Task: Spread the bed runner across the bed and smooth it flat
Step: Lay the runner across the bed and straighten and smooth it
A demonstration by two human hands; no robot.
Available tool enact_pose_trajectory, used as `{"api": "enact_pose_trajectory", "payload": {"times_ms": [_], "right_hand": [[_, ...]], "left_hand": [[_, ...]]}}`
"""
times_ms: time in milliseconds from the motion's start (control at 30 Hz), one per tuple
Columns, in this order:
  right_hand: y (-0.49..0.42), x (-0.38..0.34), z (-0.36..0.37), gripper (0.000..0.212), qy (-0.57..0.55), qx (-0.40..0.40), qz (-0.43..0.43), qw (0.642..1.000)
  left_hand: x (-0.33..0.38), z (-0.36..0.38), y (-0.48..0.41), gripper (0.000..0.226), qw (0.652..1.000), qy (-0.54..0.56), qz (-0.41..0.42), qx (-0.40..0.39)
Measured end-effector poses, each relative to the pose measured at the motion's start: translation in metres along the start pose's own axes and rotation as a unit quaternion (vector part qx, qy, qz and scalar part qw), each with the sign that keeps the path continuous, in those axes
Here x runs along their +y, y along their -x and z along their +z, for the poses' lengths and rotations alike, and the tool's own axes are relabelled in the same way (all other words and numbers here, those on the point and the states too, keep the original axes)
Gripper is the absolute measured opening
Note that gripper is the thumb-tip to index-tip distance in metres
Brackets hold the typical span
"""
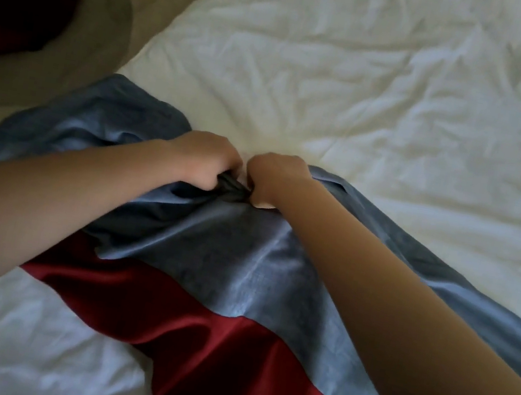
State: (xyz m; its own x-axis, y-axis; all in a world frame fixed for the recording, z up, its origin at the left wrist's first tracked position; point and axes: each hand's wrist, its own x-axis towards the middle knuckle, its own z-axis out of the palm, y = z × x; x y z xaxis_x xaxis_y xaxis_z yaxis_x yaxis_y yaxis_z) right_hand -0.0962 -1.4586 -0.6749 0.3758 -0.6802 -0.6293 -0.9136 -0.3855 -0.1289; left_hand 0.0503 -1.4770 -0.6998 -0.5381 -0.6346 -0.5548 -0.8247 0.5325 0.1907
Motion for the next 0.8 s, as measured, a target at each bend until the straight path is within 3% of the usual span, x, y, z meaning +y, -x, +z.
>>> {"api": "enact_pose_trajectory", "payload": {"times_ms": [167, 233, 333, 400, 567, 667, 733, 800], "right_hand": [[-0.006, 0.000, -0.018, 0.020, -0.044, -0.066, 0.026, 0.996], [-0.016, 0.006, -0.022, 0.032, -0.083, 0.026, 0.063, 0.994], [-0.028, 0.015, -0.020, 0.034, -0.080, 0.261, 0.149, 0.950], [-0.034, 0.018, -0.013, 0.029, -0.091, 0.305, 0.201, 0.927], [-0.041, 0.019, 0.006, 0.027, -0.090, 0.250, 0.223, 0.938], [-0.043, 0.026, 0.001, 0.031, -0.208, 0.208, 0.230, 0.928], [-0.042, 0.032, -0.006, 0.021, -0.336, 0.196, 0.215, 0.896], [-0.040, 0.037, -0.010, 0.013, -0.390, 0.221, 0.194, 0.872]], "left_hand": [[-0.023, -0.024, 0.003, 0.011, 0.997, -0.029, -0.015, 0.076], [-0.045, -0.040, 0.007, 0.013, 0.985, -0.034, -0.046, 0.163], [-0.067, -0.059, 0.007, 0.011, 0.946, -0.060, -0.073, 0.309], [-0.072, -0.062, 0.003, 0.010, 0.932, -0.064, -0.081, 0.348], [-0.087, -0.049, 0.002, 0.035, 0.963, -0.025, -0.145, 0.224], [-0.096, -0.045, 0.009, 0.019, 0.974, 0.062, -0.174, 0.131], [-0.099, -0.048, 0.013, 0.009, 0.977, 0.039, -0.166, 0.126], [-0.105, -0.056, 0.014, 0.014, 0.973, -0.048, -0.152, 0.166]]}}
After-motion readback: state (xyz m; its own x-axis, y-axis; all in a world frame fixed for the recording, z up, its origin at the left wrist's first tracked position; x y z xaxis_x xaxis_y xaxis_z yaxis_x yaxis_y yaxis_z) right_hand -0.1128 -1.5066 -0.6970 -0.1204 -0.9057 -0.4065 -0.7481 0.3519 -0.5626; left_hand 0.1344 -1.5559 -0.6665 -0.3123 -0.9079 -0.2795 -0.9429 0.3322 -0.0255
